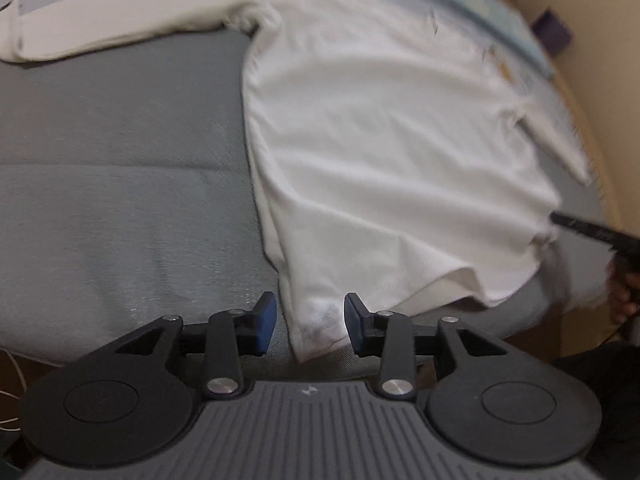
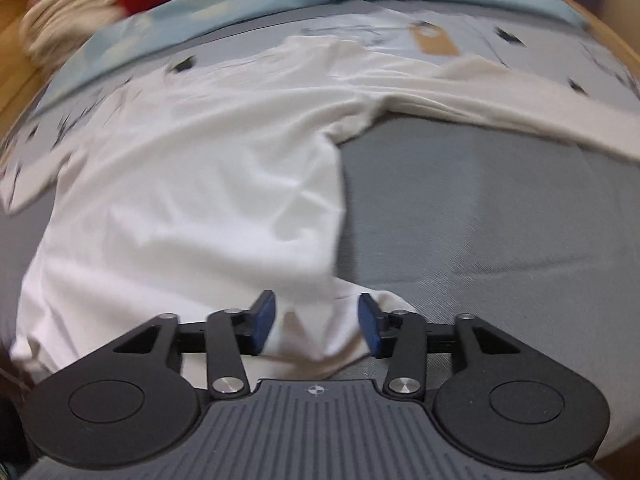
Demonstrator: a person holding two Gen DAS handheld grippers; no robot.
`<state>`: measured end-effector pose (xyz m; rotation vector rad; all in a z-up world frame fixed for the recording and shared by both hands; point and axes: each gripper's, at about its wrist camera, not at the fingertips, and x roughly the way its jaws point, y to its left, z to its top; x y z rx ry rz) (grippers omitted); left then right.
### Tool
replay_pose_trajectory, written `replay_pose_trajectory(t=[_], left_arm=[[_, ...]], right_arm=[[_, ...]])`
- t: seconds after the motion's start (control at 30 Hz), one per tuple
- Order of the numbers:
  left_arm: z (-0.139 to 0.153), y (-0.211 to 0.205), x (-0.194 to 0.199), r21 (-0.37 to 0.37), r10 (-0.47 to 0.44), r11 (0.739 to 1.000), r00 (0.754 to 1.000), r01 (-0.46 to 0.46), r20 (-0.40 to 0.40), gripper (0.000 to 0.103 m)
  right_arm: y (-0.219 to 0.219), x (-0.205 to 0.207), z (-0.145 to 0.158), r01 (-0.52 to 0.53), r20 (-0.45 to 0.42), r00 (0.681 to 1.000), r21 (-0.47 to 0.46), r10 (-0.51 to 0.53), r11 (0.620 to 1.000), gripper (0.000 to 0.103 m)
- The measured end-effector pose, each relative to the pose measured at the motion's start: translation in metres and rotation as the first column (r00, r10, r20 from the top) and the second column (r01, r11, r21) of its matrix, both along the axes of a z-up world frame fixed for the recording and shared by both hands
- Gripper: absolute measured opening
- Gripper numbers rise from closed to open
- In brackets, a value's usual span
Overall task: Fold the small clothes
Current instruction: 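Grasp the shirt hem with the right gripper while the left gripper holds the hem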
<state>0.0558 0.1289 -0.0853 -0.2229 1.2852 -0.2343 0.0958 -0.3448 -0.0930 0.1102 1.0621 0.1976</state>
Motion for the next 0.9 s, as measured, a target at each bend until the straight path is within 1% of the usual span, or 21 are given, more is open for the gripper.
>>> replay_pose_trajectory(t=[0.07, 0.13, 0.23, 0.27, 0.3, 0.33, 0.37, 0.4, 0.43, 0.47, 0.53, 0.6, 0.63, 0.67, 0.7, 0.73, 0.77, 0.8, 0.83, 0.87, 0.9], left_arm=[[-0.009, -0.011, 0.006, 0.039, -0.012, 0.999, 0.999, 0.013, -0.03, 0.041], [-0.018, -0.019, 0.009, 0.095, -0.026, 0.995, 0.998, 0.031, -0.053, 0.041], [-0.024, -0.028, 0.007, 0.152, -0.058, 0.986, 0.997, 0.065, -0.051, 0.037], [-0.023, -0.03, 0.005, 0.163, -0.077, 0.983, 0.996, 0.082, -0.039, 0.024], [-0.023, -0.03, 0.003, 0.172, -0.097, 0.98, 0.995, 0.101, -0.03, 0.015], [-0.023, -0.03, 0.001, 0.173, -0.109, 0.979, 0.994, 0.112, -0.023, 0.008], [-0.021, -0.029, -0.003, 0.175, -0.121, 0.977, 0.993, 0.121, -0.011, 0.005], [-0.019, -0.027, -0.006, 0.182, -0.133, 0.975, 0.991, 0.13, 0.008, 0.004], [-0.015, -0.023, -0.01, 0.19, -0.142, 0.973, 0.989, 0.134, 0.031, 0.004], [-0.008, -0.019, -0.013, 0.183, -0.142, 0.975, 0.988, 0.129, 0.057, 0.004], [0.01, -0.001, -0.022, 0.119, -0.113, 0.988, 0.985, 0.098, 0.128, 0.004], [0.03, 0.02, -0.031, 0.048, -0.072, 0.997, 0.976, 0.064, 0.203, 0.004], [0.038, 0.03, -0.037, 0.027, -0.054, 0.998, 0.972, 0.049, 0.23, 0.004], [0.042, 0.04, -0.041, 0.027, -0.038, 0.999, 0.969, 0.033, 0.246, 0.004], [0.042, 0.047, -0.043, 0.042, -0.017, 0.999, 0.969, 0.007, 0.248, 0.004], [0.04, 0.053, -0.044, 0.056, 0.013, 0.998, 0.972, -0.027, 0.234, 0.005], [0.034, 0.061, -0.043, 0.071, 0.048, 0.995, 0.977, -0.064, 0.205, 0.005], [0.029, 0.066, -0.041, 0.084, 0.074, 0.992, 0.981, -0.09, 0.18, 0.006], [0.028, 0.069, -0.039, 0.088, 0.091, 0.99, 0.982, -0.107, 0.166, 0.006], [0.028, 0.072, -0.038, 0.079, 0.1, 0.99, 0.983, -0.113, 0.153, 0.007], [0.026, 0.073, -0.036, 0.06, 0.103, 0.992, 0.985, -0.112, 0.137, 0.011]], right_arm=[[0.009, 0.0, 0.001, -0.042, 0.008, 0.999, -0.023, 0.042, 0.999, 0.054], [0.016, 0.0, 0.0, -0.069, 0.004, 0.998, -0.045, 0.069, 0.997, 0.056], [0.024, 0.0, -0.007, -0.13, -0.029, 0.991, -0.104, 0.127, 0.986, 0.056], [0.027, 0.001, -0.01, -0.148, -0.041, 0.989, -0.126, 0.144, 0.981, 0.056], [0.029, 0.0, -0.013, -0.167, -0.053, 0.986, -0.151, 0.161, 0.974, 0.055], [0.03, -0.002, -0.016, -0.181, -0.06, 0.983, -0.181, 0.172, 0.967, 0.051], [0.031, -0.003, -0.018, -0.19, -0.068, 0.981, -0.199, 0.18, 0.962, 0.046], [0.03, -0.003, -0.019, -0.192, -0.07, 0.981, -0.2, 0.181, 0.961, 0.021], [0.027, -0.004, -0.017, -0.195, -0.074, 0.98, -0.174, 0.185, 0.965, 0.001], [0.024, -0.004, -0.014, -0.189, -0.069, 0.981, -0.153, 0.18, 0.97, 0.001], [0.016, -0.006, -0.004, -0.16, -0.05, 0.987, -0.096, 0.156, 0.982, 0.001], [-0.003, -0.008, 0.013, -0.074, -0.017, 0.997, 0.041, 0.074, 0.996, 0.001], [-0.018, -0.01, 0.021, -0.015, -0.001, 1.0, 0.133, 0.015, 0.991, 0.001], [-0.035, -0.012, 0.028, 0.053, 0.0, 0.999, 0.242, -0.054, 0.969, 0.001], [-0.048, -0.016, 0.03, 0.109, -0.01, 0.994, 0.317, -0.112, 0.942, 0.001], [-0.059, -0.018, 0.031, 0.157, -0.022, 0.987, 0.354, -0.16, 0.922, 0.0], [-0.065, -0.021, 0.029, 0.196, -0.032, 0.98, 0.345, -0.198, 0.918, 0.0], [-0.068, -0.022, 0.027, 0.229, -0.036, 0.973, 0.295, -0.229, 0.928, 0.0], [-0.068, -0.022, 0.024, 0.252, -0.039, 0.968, 0.239, -0.25, 0.938, 0.004], [-0.067, -0.021, 0.021, 0.264, -0.05, 0.965, 0.191, -0.259, 0.945, 0.004], [-0.066, -0.021, 0.017, 0.266, -0.062, 0.964, 0.171, -0.259, 0.949, 0.004]])
